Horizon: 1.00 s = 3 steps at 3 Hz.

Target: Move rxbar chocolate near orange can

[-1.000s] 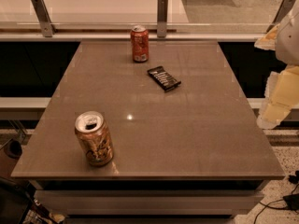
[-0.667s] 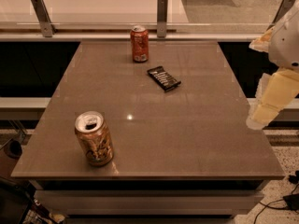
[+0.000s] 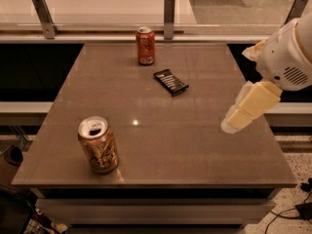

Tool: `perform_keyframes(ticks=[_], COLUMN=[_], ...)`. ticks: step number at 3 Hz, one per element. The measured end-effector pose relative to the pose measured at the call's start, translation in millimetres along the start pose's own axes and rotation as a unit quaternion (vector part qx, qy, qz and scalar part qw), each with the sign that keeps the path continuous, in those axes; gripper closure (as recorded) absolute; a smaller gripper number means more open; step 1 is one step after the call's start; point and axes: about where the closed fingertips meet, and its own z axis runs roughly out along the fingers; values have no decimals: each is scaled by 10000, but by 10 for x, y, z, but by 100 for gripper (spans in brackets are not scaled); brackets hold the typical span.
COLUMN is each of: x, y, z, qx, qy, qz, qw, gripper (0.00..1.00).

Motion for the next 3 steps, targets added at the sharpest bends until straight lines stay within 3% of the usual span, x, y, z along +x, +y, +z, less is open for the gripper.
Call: perform_keyframes(ticks=[1,2,3], x=[-169,-286,-413], y=[-58,-193,-365], z=[276,570,905], qx=[86,245,370], qy=[-501,-957,-1390], qz=[429,888,1354], qw=[9978,9911,9803], gripper=[0,0,0])
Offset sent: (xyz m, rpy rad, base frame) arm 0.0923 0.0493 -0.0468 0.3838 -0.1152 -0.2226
